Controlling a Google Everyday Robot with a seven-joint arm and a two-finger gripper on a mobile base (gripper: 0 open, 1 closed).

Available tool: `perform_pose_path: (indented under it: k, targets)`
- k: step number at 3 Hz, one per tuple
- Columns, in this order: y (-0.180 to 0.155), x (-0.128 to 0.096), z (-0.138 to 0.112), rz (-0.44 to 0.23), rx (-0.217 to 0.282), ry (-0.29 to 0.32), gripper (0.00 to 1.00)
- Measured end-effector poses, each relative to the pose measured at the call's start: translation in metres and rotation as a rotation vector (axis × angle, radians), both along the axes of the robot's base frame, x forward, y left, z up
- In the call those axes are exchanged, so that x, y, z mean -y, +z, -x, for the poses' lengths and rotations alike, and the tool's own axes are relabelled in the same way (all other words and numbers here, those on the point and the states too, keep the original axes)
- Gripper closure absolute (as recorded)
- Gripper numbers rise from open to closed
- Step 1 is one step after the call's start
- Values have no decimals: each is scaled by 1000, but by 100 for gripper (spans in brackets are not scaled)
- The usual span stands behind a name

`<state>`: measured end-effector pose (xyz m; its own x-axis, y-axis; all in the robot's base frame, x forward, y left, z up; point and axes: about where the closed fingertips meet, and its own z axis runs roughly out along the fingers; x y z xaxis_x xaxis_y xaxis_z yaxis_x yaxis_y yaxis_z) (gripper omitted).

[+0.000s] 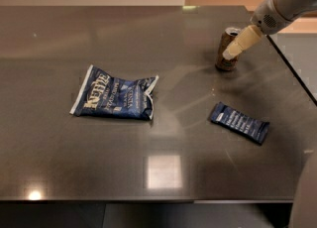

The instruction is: Knock orange can over

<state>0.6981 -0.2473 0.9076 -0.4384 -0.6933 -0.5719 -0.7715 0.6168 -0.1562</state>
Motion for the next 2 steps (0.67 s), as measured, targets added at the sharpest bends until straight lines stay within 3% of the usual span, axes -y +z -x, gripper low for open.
perform_pose_path:
  k: [1, 2]
  targets:
    - [-1, -3, -1, -12, -11, 4, 12]
    - [-3, -7, 2, -25, -29, 17, 36]
